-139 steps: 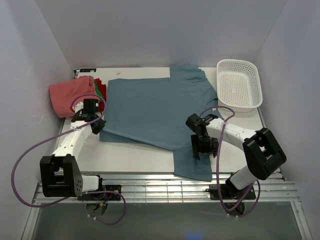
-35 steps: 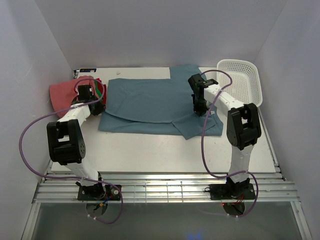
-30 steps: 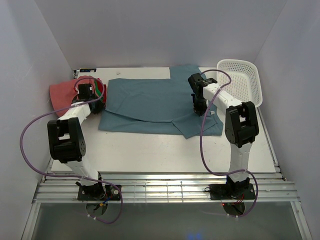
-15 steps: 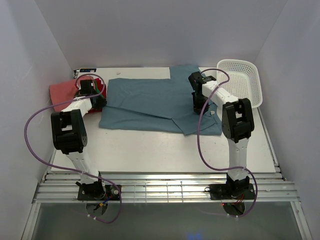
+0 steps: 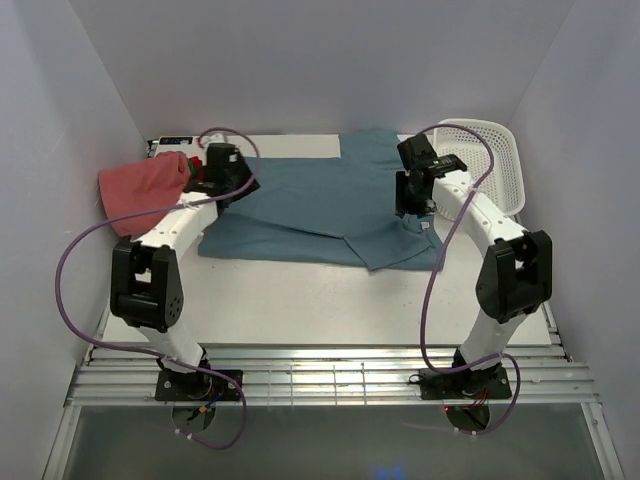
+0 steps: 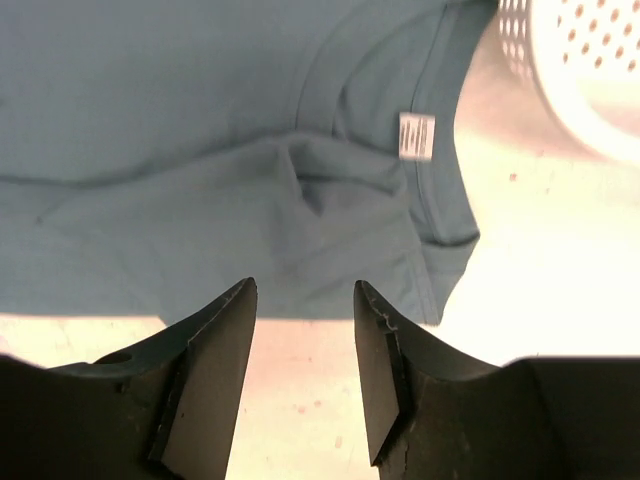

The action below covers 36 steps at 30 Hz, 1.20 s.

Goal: Fold and stack the t-shirts
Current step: Fold the tshirt

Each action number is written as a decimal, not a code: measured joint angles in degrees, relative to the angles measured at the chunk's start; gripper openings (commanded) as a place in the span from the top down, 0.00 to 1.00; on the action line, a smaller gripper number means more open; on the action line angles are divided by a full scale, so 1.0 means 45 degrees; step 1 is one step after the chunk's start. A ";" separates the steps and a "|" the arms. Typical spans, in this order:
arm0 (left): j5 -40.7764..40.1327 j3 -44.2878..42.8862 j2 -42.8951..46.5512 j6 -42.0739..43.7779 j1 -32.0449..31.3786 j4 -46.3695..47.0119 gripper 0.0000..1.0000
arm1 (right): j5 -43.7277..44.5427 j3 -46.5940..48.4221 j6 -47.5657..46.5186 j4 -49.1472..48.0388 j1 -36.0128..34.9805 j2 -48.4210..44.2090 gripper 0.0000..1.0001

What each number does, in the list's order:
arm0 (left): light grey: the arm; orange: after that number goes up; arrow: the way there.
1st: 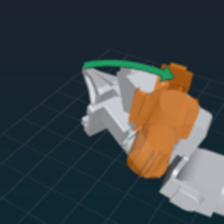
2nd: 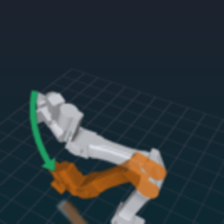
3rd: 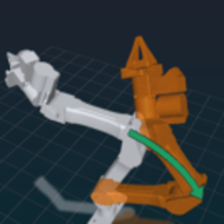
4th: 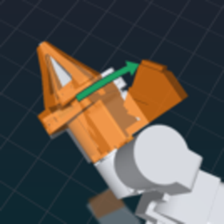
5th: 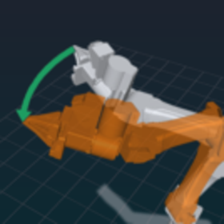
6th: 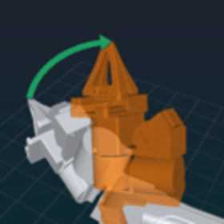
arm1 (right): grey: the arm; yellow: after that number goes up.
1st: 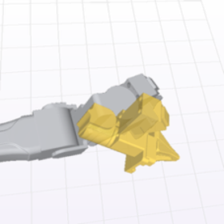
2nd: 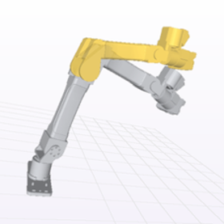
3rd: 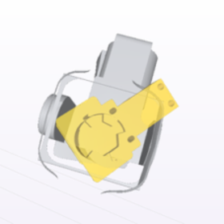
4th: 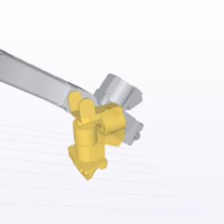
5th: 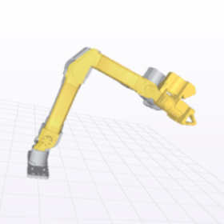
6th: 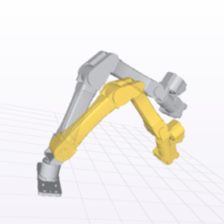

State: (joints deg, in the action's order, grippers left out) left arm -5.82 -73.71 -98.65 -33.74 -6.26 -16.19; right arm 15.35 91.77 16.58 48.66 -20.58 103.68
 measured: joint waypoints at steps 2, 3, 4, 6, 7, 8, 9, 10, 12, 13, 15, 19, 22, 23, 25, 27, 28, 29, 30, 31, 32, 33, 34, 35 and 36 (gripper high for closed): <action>-0.0228 0.0005 0.0355 0.0141 -0.1817 0.0277 0.44 | -0.0199 -0.1005 0.0083 -0.0131 -0.0034 -0.0840 0.52; -0.0277 0.0010 0.0389 0.0185 -0.2540 0.0379 0.44 | -0.0350 -0.1511 0.0146 -0.0296 -0.0053 -0.1073 0.52; -0.0301 0.0029 0.0359 0.0223 -0.3395 0.0471 0.44 | -0.0529 -0.2040 0.0204 -0.0481 -0.0102 -0.1219 0.52; -0.0301 0.0214 0.0121 0.0238 -0.4784 0.0588 0.47 | -0.0792 -0.3172 0.0316 -0.0860 -0.0204 -0.1321 0.52; -0.0291 0.0359 -0.0073 0.0219 -0.5231 0.0583 0.48 | -0.0889 -0.3682 0.0379 -0.0928 -0.0282 -0.1326 0.52; -0.0291 0.0500 -0.0321 0.0199 -0.5547 0.0573 0.49 | -0.0967 -0.4051 0.0452 -0.0957 -0.0330 -0.1326 0.52; -0.0316 0.0641 -0.0627 0.0204 -0.5727 0.0539 0.51 | -0.1054 -0.4439 0.0520 -0.0971 -0.0379 -0.1326 0.52; -0.0379 0.0738 -0.0962 0.0204 -0.5814 0.0452 0.52 | -0.1132 -0.4741 0.0568 -0.1001 -0.0447 -0.1345 0.53; -0.0593 0.0923 -0.1637 0.0219 -0.5838 0.0277 0.53 | -0.1243 -0.5129 0.0646 -0.1141 -0.0510 -0.1409 0.53; -0.0719 0.1044 -0.1928 0.0219 -0.5824 0.0238 0.53 | -0.1302 -0.5289 0.0685 -0.1292 -0.0520 -0.1486 0.53; -0.0991 0.1243 -0.2288 0.0243 -0.5819 0.0180 0.54 | -0.1462 -0.5532 0.0792 -0.1549 -0.0520 -0.1666 0.53; -0.1282 0.1307 -0.2273 0.0374 -0.5814 0.0403 0.55 | -0.1705 -0.5756 0.0991 -0.1996 -0.0631 -0.1933 0.54; -0.1360 0.1341 -0.2273 0.0442 -0.5814 0.0457 0.56 | -0.1783 -0.5775 0.1132 -0.2234 -0.0855 -0.1982 0.54; -0.1404 0.1409 -0.2273 0.0442 -0.5814 0.0554 0.56 | -0.1787 -0.5775 0.1180 -0.2288 -0.0913 -0.1982 0.54; -0.1491 0.1588 -0.2195 0.0432 -0.5829 0.0763 0.57 | -0.1807 -0.5775 0.1239 -0.2356 -0.1039 -0.1982 0.54; -0.1564 0.1982 -0.2016 0.0384 -0.5906 0.1146 0.57 | -0.1870 -0.5775 0.1277 -0.2482 -0.1117 -0.1982 0.54; -0.1588 0.2254 -0.1855 0.0330 -0.5940 0.1375 0.57 | -0.1914 -0.5775 0.1292 -0.2540 -0.1141 -0.1982 0.54; -0.1622 0.2535 -0.1685 0.0277 -0.5969 0.1535 0.57 | -0.1957 -0.5775 0.1316 -0.2584 -0.1180 -0.1982 0.54; -0.1642 0.2851 -0.1496 0.0228 -0.5999 0.1739 0.57 | -0.2050 -0.5775 0.1331 -0.2628 -0.1229 -0.1982 0.54; -0.1661 0.3147 -0.1297 0.0155 -0.6042 0.1899 0.57 | -0.2137 -0.5775 0.1345 -0.2701 -0.1273 -0.1982 0.54; -0.1700 0.3410 -0.1117 0.0087 -0.6081 0.2001 0.57 | -0.2220 -0.5775 0.1375 -0.2803 -0.1307 -0.1982 0.54; -0.1734 0.3628 -0.0976 0.0019 -0.6120 0.2093 0.57 | -0.2317 -0.5775 0.1413 -0.2919 -0.1360 -0.1982 0.54; -0.1773 0.3808 -0.0860 -0.0034 -0.6154 0.2195 0.58 | -0.2438 -0.5775 0.1457 -0.3026 -0.1409 -0.1962 0.54; -0.1807 0.3929 -0.0792 -0.0078 -0.6178 0.2283 0.58 | -0.2526 -0.5775 0.1491 -0.3138 -0.1467 -0.1933 0.54; -0.1851 0.4007 -0.0758 -0.0121 -0.6198 0.2375 0.58 | -0.2603 -0.5775 0.1525 -0.3249 -0.1525 -0.1865 0.54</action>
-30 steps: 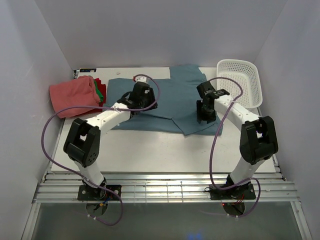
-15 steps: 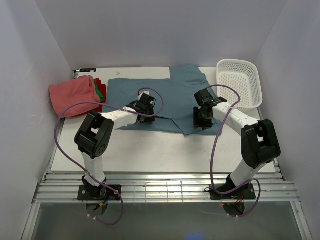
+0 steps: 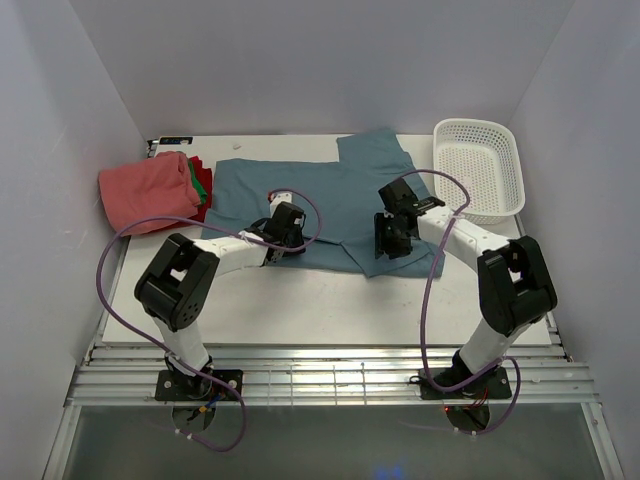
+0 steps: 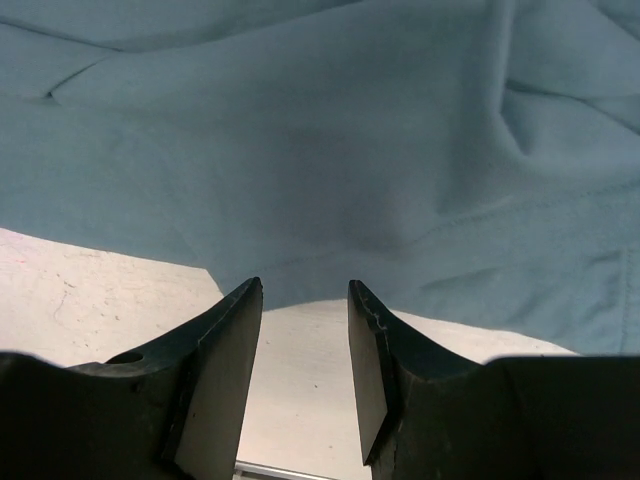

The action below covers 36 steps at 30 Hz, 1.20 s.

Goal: Fold and stack the t-shirts
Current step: Fold the tshirt

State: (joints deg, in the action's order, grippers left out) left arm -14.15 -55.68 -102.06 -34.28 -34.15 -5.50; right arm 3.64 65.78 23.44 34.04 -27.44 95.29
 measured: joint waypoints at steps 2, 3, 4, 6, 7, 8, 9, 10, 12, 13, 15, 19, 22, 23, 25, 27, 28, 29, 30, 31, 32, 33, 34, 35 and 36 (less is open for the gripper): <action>-0.0058 0.0068 0.0019 -0.0058 -0.0034 0.0102 0.58 | -0.0121 0.0000 0.0039 -0.0199 -0.0112 0.0228 0.54; -0.0078 0.0092 0.0024 -0.0068 -0.0049 0.0155 0.58 | -0.0180 0.0000 0.0044 -0.0287 -0.0170 0.0393 0.54; -0.0097 0.0112 0.0034 -0.0073 -0.0053 0.0185 0.58 | -0.0204 0.0000 0.0049 -0.0345 -0.0209 0.0583 0.55; -0.0112 0.0117 0.0039 -0.0078 -0.0068 0.0194 0.58 | -0.0209 0.0000 0.0078 -0.0369 -0.0301 0.0952 0.55; -0.0117 0.0126 0.0044 -0.0078 -0.0073 0.0209 0.58 | -0.0189 0.0000 0.0092 -0.0364 -0.0355 0.1078 0.55; -0.0117 0.0131 0.0044 -0.0083 -0.0083 0.0219 0.58 | -0.0180 0.0000 0.0107 -0.0350 -0.0423 0.1239 0.59; -0.0126 0.0131 0.0053 -0.0087 -0.0087 0.0219 0.58 | -0.0170 -0.0005 0.0112 -0.0345 -0.0461 0.1370 0.65; -0.0126 0.0151 0.0063 -0.0107 -0.0092 0.0219 0.58 | -0.0146 -0.0019 0.0117 -0.0350 -0.0510 0.1447 0.71; -0.0136 0.0189 0.0102 -0.0136 -0.0112 0.0219 0.58 | -0.0102 -0.0146 0.0160 -0.0369 -0.0578 0.1481 0.77; -0.0136 0.0204 0.0117 -0.0151 -0.0117 0.0199 0.58 | -0.0083 -0.0199 0.0204 -0.0359 -0.0597 0.1481 0.80; -0.0136 0.0204 0.0126 -0.0160 -0.0126 0.0175 0.58 | -0.0015 -0.0223 0.0228 -0.0364 -0.0622 0.1481 0.85; -0.0136 0.0223 0.0146 -0.0204 -0.0126 0.0175 0.58 | 0.0107 -0.0228 0.0257 -0.0350 -0.0627 0.1481 0.92; -0.0131 0.0345 0.0248 -0.0267 -0.0131 0.0185 0.58 | 0.0189 -0.0185 0.0257 -0.0262 -0.0636 0.1481 0.92; -0.0121 0.0437 0.0330 -0.0296 -0.0146 0.0180 0.58 | 0.0209 -0.0141 0.0248 -0.0194 -0.0651 0.1481 0.92; -0.0112 0.0607 0.0486 -0.0350 -0.0209 0.0180 0.58 | 0.0287 0.0005 0.0219 0.0029 -0.0661 0.1481 0.92; -0.0112 0.0782 0.0641 -0.0393 -0.0296 0.0146 0.59 | 0.0408 0.0262 0.0189 0.0262 -0.0661 0.1481 0.92; -0.0112 0.0894 0.0738 -0.0432 -0.0345 0.0146 0.59 | 0.0491 0.0476 0.0170 0.0452 -0.0670 0.1481 0.92; -0.0112 0.0991 0.0821 -0.0457 -0.0384 0.0141 0.59 | 0.0563 0.0714 0.0126 0.0602 -0.0670 0.1481 0.92; -0.0112 0.1132 0.0937 -0.0500 -0.0447 0.0141 0.58 | 0.0651 0.1010 0.0107 0.0782 -0.0675 0.1481 0.92; -0.0117 0.1302 0.1069 -0.0559 -0.0525 0.0180 0.59 | 0.0782 0.1345 0.0063 0.0947 -0.0680 0.1481 0.92; -0.0121 0.1462 0.1214 -0.0627 -0.0612 0.0185 0.59 | 0.0884 0.1676 0.0024 0.1073 -0.0680 0.1481 0.92; -0.0131 0.1588 0.1326 -0.0685 -0.0695 0.0189 0.59 | 0.0991 0.2006 -0.0005 0.1180 -0.0680 0.1481 0.92; -0.0151 0.1695 0.1409 -0.0743 -0.0782 0.0194 0.58 | 0.1107 0.2302 -0.0039 0.1224 -0.0680 0.1481 0.92; -0.0204 0.1797 0.1477 -0.0797 -0.0869 0.0248 0.59 | 0.1185 0.2545 -0.0087 0.1316 -0.0680 0.1511 0.92; -0.0257 0.1870 0.1530 -0.0840 -0.0947 0.0282 0.59 | 0.1273 0.2856 -0.0151 0.1418 -0.0680 0.1564 0.92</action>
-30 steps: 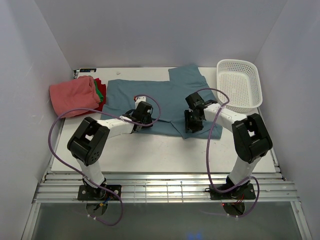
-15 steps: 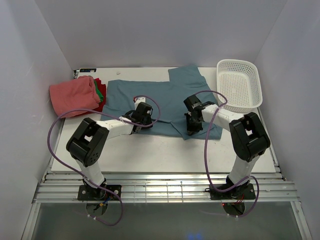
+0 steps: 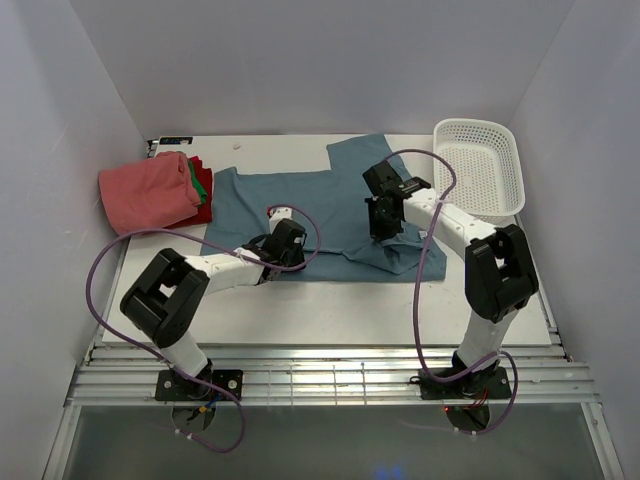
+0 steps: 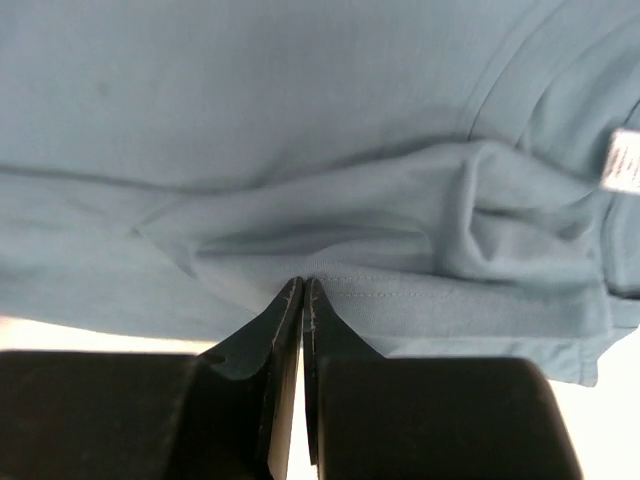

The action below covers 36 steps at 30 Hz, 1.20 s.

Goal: Fold and stack the t-shirts
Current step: Fold the tshirt

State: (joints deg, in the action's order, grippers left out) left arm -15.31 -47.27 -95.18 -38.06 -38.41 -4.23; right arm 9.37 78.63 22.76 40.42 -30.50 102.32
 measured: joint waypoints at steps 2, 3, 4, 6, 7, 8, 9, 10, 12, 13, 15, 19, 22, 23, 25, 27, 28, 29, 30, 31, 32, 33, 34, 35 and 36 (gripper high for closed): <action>-0.0141 0.0165 0.0092 -0.0102 -0.0189 0.0063 0.59 | 0.0185 0.0636 -0.0151 0.0151 0.0000 0.0243 0.92; -0.0209 0.0238 0.0141 -0.0155 -0.0287 0.0097 0.59 | 0.0248 0.0962 -0.0209 0.0204 0.0000 0.0437 0.92; -0.0262 0.0306 0.0194 -0.0209 -0.0393 0.0107 0.59 | 0.0311 0.1292 -0.0267 0.0257 0.0000 0.0680 0.92; -0.0364 0.0466 0.0301 -0.0316 -0.0607 0.0180 0.59 | 0.0384 0.1885 -0.0423 0.0340 0.0005 0.1263 0.92; -0.0408 0.0534 0.0345 -0.0364 -0.0695 0.0214 0.59 | 0.0427 0.2152 -0.0491 0.0350 0.0005 0.1574 0.92; -0.0432 0.0588 0.0384 -0.0408 -0.0758 0.0238 0.59 | 0.0481 0.2414 -0.0549 0.0389 0.0010 0.1909 0.92; -0.0461 0.0641 0.0423 -0.0461 -0.0826 0.0262 0.59 | 0.0539 0.2715 -0.0612 0.0476 0.0019 0.2259 0.92; -0.0491 0.0690 0.0457 -0.0520 -0.0884 0.0282 0.59 | 0.0593 0.2968 -0.0680 0.0525 0.0024 0.2535 0.92; -0.0529 0.0777 0.0520 -0.0627 -0.0996 0.0306 0.59 | 0.0685 0.3609 -0.0850 0.0695 0.0034 0.3177 0.92; -0.0549 0.0821 0.0559 -0.0680 -0.1054 0.0321 0.59 | 0.0738 0.4031 -0.0913 0.0831 0.0053 0.3497 0.92; -0.0583 0.0889 0.0622 -0.0777 -0.1185 0.0306 0.59 | 0.0840 0.5003 -0.1049 0.1035 0.0083 0.4138 0.92; -0.0675 0.1059 0.0763 -0.1010 -0.1481 0.0316 0.59 | 0.0971 0.7208 -0.1268 0.1418 0.0189 0.5178 0.92; -0.0758 0.1122 0.0835 -0.1156 -0.1695 0.0272 0.60 | 0.1190 0.8646 -0.1457 0.1462 0.0282 0.5770 0.77; -0.0777 0.1137 0.0850 -0.1209 -0.1749 0.0257 0.60 | 0.1302 0.8830 -0.1511 0.1399 0.0296 0.5833 0.71; -0.0801 0.1156 0.0874 -0.1277 -0.1836 0.0219 0.60 | 0.1559 0.8825 -0.1637 0.1239 0.0345 0.5824 0.60; -0.0826 0.1156 0.0889 -0.1331 -0.1904 0.0175 0.60 | 0.1817 0.8369 -0.1826 0.0753 0.0355 0.5625 0.55; -0.0845 0.1156 0.0894 -0.1350 -0.1933 0.0160 0.60 | 0.1953 0.7946 -0.1889 0.0500 0.0359 0.5421 0.55; -0.0865 0.1156 0.0894 -0.1375 -0.1962 0.0141 0.60 | 0.2079 0.7441 -0.1987 0.0228 0.0364 0.5119 0.52; -0.0889 0.1156 0.0894 -0.1404 -0.1991 0.0136 0.60 | 0.2191 0.6844 -0.2064 -0.0049 0.0364 0.4731 0.51; -0.0913 0.1156 0.0894 -0.1418 -0.2016 0.0126 0.60 | 0.2273 0.6382 -0.2161 -0.0097 0.0364 0.4333 0.51; -0.0937 0.1156 0.0894 -0.1428 -0.2045 0.0117 0.60 | 0.2327 0.6018 -0.2225 -0.0155 0.0364 0.3910 0.51; -0.0971 0.1146 0.0894 -0.1443 -0.2074 0.0097 0.60 | 0.2375 0.5804 -0.2283 -0.0136 0.0364 0.3507 0.51; -0.1001 0.1146 0.0894 -0.1457 -0.2103 0.0078 0.60 | 0.2433 0.5712 -0.2327 -0.0151 0.0364 0.3123 0.51; -0.1054 0.1132 0.0894 -0.1477 -0.2132 0.0044 0.60 | 0.2492 0.5649 -0.2356 -0.0165 0.0364 0.2720 0.52; -0.1083 0.1103 0.0894 -0.1496 -0.2161 -0.0015 0.60 | 0.2550 0.5532 -0.2346 -0.0170 0.0364 0.2307 0.52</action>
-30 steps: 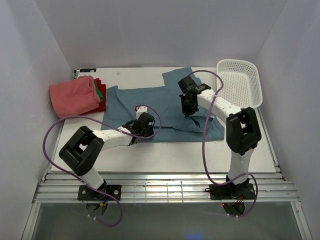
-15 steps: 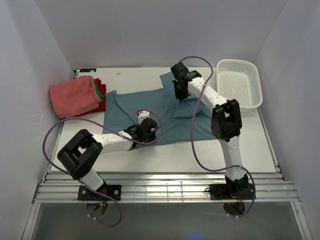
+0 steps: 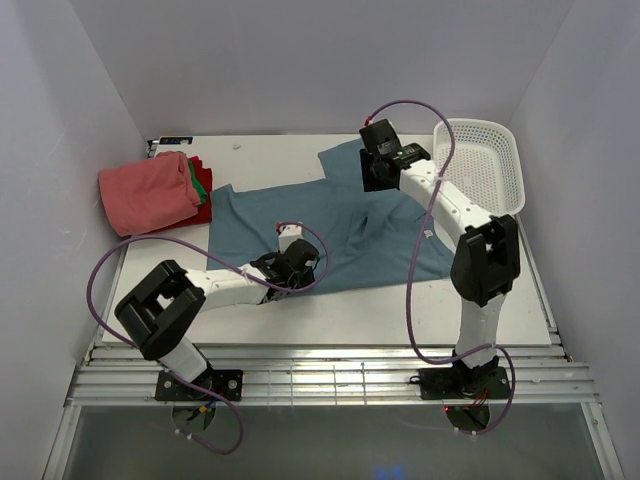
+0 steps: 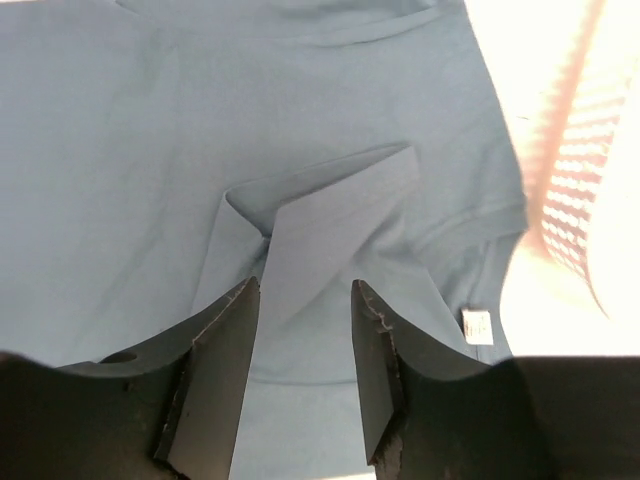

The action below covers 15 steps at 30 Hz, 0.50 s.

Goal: Fold and stack the t-shirts
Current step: Fold the tshirt

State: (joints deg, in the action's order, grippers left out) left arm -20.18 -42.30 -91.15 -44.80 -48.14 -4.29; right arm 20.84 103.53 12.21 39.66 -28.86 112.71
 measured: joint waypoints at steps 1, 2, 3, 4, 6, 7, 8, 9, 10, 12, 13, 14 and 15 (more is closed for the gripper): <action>0.0000 -0.0029 0.0000 -0.0015 -0.0019 -0.0058 0.60 | 0.0049 -0.0219 0.0049 0.0000 0.0000 -0.0452 0.53; -0.0010 -0.0068 0.0000 -0.0034 -0.0034 -0.0151 0.60 | 0.0087 -0.0452 0.0117 0.0010 0.0000 -0.0831 0.53; -0.0024 -0.0146 0.0000 -0.0058 -0.0058 -0.0296 0.60 | 0.0136 -0.0865 0.0199 -0.0010 0.0000 -0.1292 0.53; -0.0024 -0.0272 -0.0005 -0.0068 -0.0083 -0.0563 0.60 | 0.0199 -0.1511 0.0277 -0.0073 0.0000 -0.1831 0.54; -0.0117 -0.0515 0.0005 -0.0107 -0.0131 -0.1156 0.60 | 0.0316 -0.2555 0.0447 0.0015 0.0005 -0.2424 0.55; -0.0170 -0.0724 0.0005 -0.0117 -0.0160 -0.1637 0.60 | 0.0340 -0.3041 0.0529 0.0068 0.0015 -0.2550 0.57; -0.0287 -0.0923 0.0039 -0.0131 -0.0189 -0.2181 0.60 | 0.0335 -0.3468 0.0593 0.0146 0.0044 -0.2560 0.59; -0.0491 -0.1112 0.0121 -0.0170 -0.0214 -0.2754 0.60 | 0.0287 -0.3837 0.0651 0.0219 0.0083 -0.2477 0.64; -0.0792 -0.1292 0.0262 -0.0189 -0.0228 -0.3356 0.60 | 0.0214 -0.4192 0.0719 0.0233 0.0141 -0.2370 0.67; -0.1511 -0.1593 0.0889 -0.0243 -0.0243 -0.4386 0.60 | 0.0024 -0.4794 0.0879 0.0359 0.0272 -0.2166 0.76; -0.1787 -0.1651 0.1219 -0.0262 -0.0223 -0.4687 0.60 | -0.0083 -0.5013 0.0913 0.0432 0.0350 -0.2074 0.78; -0.2161 -0.1661 0.1753 -0.0287 -0.0155 -0.4974 0.61 | -0.0199 -0.5197 0.0981 0.0486 0.0413 -0.2006 0.81; -0.2477 -0.1661 0.2278 -0.0306 -0.0049 -0.5226 0.62 | -0.0350 -0.5319 0.1035 0.0568 0.0466 -0.1919 0.85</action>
State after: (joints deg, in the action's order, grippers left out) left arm -31.33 -49.78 -80.90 -46.17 -48.36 -27.81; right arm 19.27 79.59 16.86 42.22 -26.76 104.07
